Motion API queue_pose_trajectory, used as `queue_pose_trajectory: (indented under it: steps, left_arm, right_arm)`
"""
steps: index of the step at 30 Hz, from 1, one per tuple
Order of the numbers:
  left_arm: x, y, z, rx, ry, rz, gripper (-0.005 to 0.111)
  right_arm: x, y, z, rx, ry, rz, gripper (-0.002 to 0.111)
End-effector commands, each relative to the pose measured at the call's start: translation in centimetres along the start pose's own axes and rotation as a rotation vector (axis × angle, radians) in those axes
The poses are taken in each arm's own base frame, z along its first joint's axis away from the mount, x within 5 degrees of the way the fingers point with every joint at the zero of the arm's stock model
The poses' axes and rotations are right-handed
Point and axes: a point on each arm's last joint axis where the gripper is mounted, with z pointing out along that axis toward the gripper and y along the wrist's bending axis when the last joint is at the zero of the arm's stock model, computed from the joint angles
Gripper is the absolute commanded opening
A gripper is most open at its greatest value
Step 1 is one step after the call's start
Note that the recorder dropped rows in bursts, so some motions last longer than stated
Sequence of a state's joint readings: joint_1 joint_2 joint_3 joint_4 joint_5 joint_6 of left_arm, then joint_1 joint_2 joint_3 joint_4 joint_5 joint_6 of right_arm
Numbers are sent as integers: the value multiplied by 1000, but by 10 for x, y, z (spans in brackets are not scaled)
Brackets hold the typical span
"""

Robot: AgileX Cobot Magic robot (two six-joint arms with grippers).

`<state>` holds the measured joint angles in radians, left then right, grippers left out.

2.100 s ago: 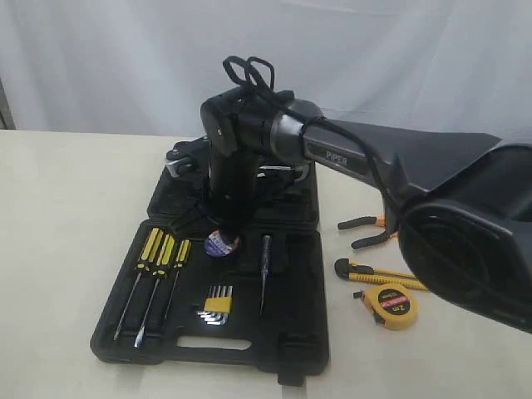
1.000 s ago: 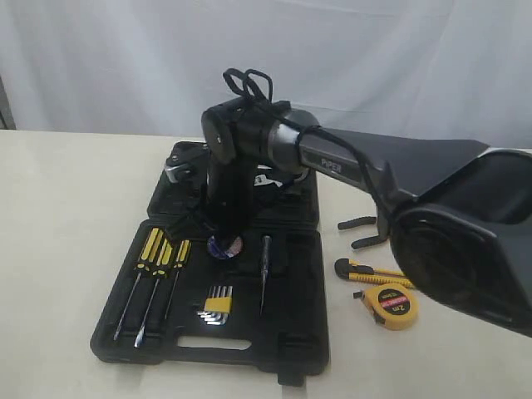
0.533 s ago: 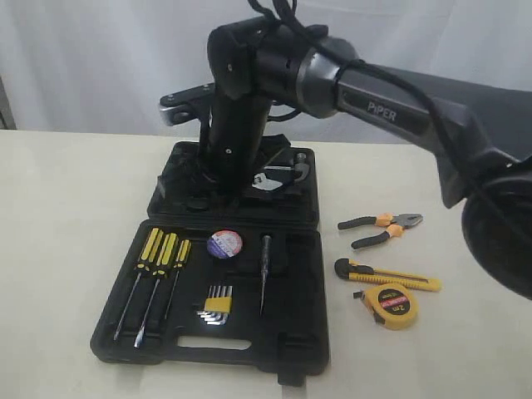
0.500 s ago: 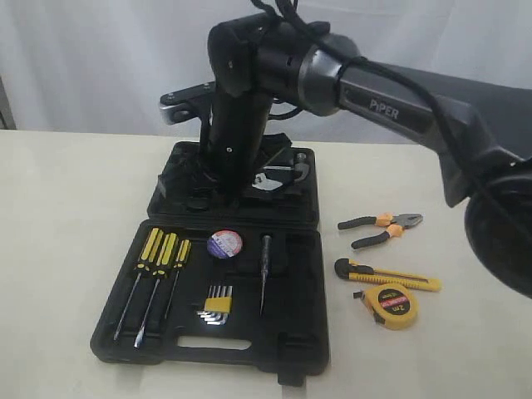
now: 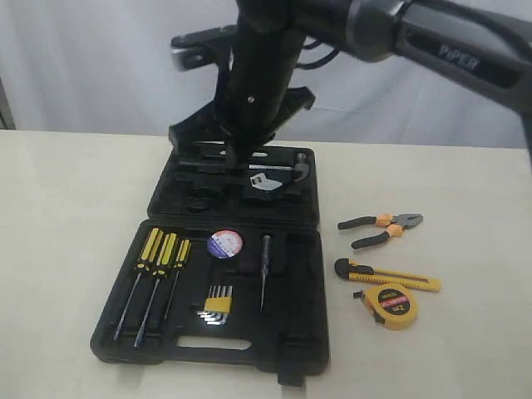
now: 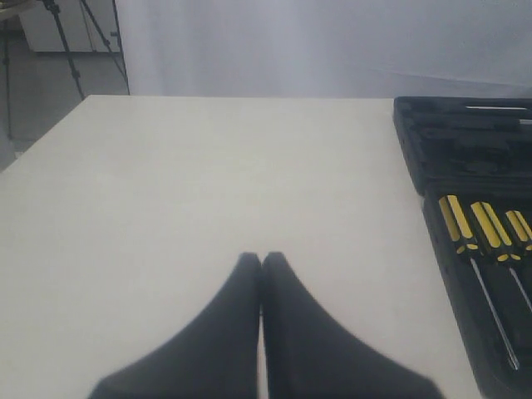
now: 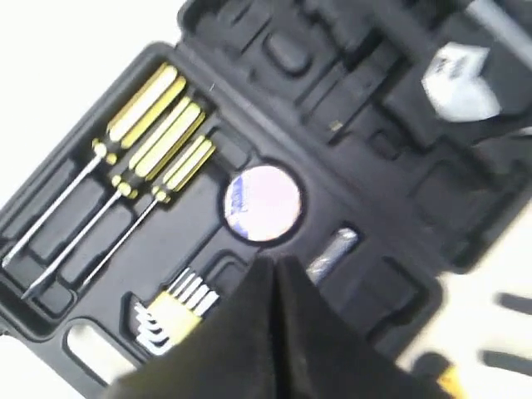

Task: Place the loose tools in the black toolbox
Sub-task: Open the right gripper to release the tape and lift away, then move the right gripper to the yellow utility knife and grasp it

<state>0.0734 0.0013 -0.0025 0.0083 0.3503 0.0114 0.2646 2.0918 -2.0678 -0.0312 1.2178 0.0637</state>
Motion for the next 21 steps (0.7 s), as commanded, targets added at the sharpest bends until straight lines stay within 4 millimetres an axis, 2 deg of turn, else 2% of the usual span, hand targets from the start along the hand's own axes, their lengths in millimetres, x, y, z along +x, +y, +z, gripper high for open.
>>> queue_pose_trajectory:
  steps: [1, 4, 8, 12, 15, 21]
  left_arm:
    - [0, -1, 0, 7, -7, -11, 0]
    - [0, -1, 0, 7, -7, -11, 0]
    - [0, -1, 0, 7, -7, -11, 0]
    - [0, -1, 0, 7, -7, -11, 0]
    - [0, -1, 0, 7, -7, -11, 0]
    - [0, -1, 0, 7, -7, -11, 0]
  right_arm:
    - [1, -31, -41, 39, -76, 39, -1]
    - [11, -52, -59, 58, -85, 85, -1]
    - [37, -75, -76, 86, -53, 89, -1]
    - [68, -89, -77, 98, 24, -10, -1]
    - [89, -100, -75, 106, 79, -12, -1]
    - [113, -121, -60, 106, 170, -16, -1]
